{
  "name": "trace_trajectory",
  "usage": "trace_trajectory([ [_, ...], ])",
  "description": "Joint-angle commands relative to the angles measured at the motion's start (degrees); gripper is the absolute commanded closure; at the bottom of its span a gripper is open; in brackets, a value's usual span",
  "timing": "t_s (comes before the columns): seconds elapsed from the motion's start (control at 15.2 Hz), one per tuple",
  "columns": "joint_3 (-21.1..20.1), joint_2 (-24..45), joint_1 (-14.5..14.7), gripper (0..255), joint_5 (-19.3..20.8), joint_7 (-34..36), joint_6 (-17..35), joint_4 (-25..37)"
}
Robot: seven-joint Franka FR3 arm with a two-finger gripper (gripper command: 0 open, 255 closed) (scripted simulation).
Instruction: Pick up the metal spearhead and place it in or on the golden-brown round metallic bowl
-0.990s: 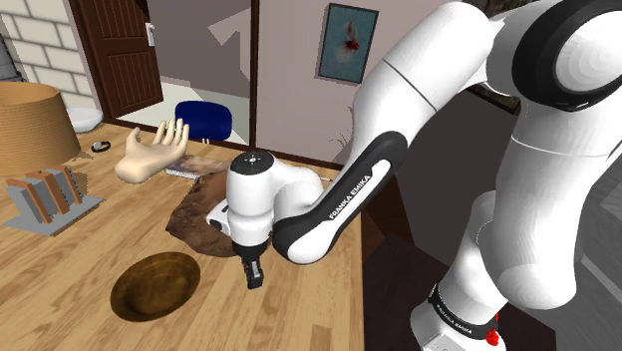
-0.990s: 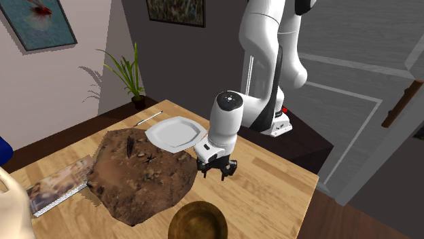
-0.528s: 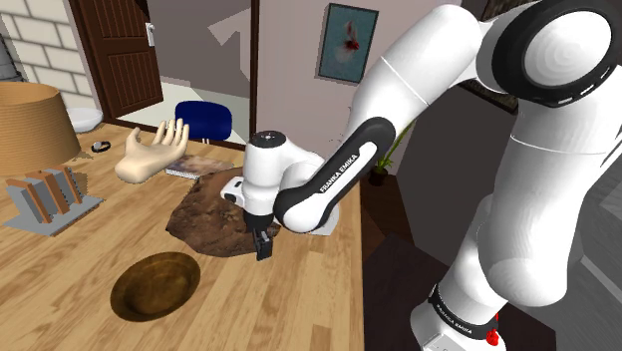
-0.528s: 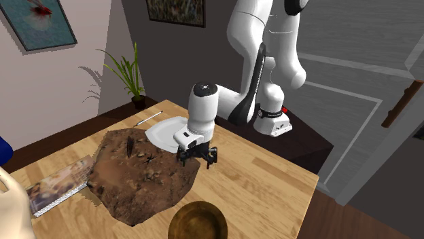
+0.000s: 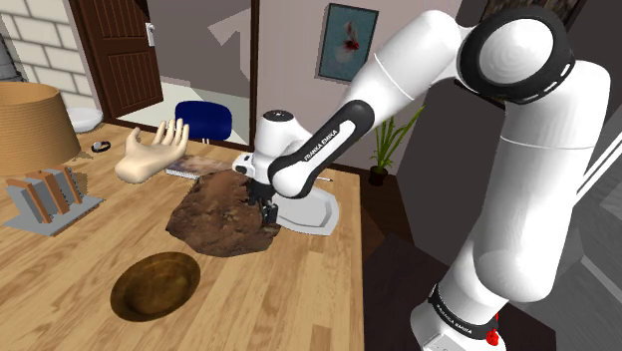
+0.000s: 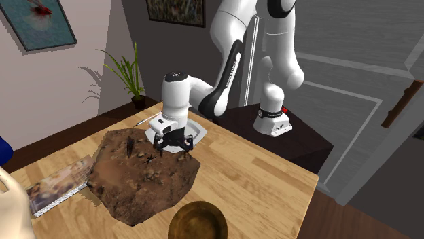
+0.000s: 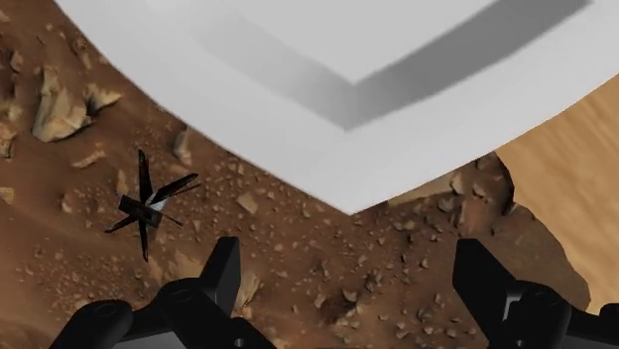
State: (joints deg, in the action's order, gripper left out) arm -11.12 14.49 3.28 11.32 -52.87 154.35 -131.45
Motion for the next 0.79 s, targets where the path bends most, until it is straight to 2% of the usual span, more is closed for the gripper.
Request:
trace_trajectory([
  [0.0, -0.3, 1.5, -2.5, 0, -1.6, -5.6, -0.8, 3.0],
  [0.4, -1.5, 7.5, -9.0, 0, -4.8, -19.2, -3.7, 13.4],
  [0.73, -2.7, 13.9, -13.3, 0, -6.5, -28.8, -7.9, 24.9],
])
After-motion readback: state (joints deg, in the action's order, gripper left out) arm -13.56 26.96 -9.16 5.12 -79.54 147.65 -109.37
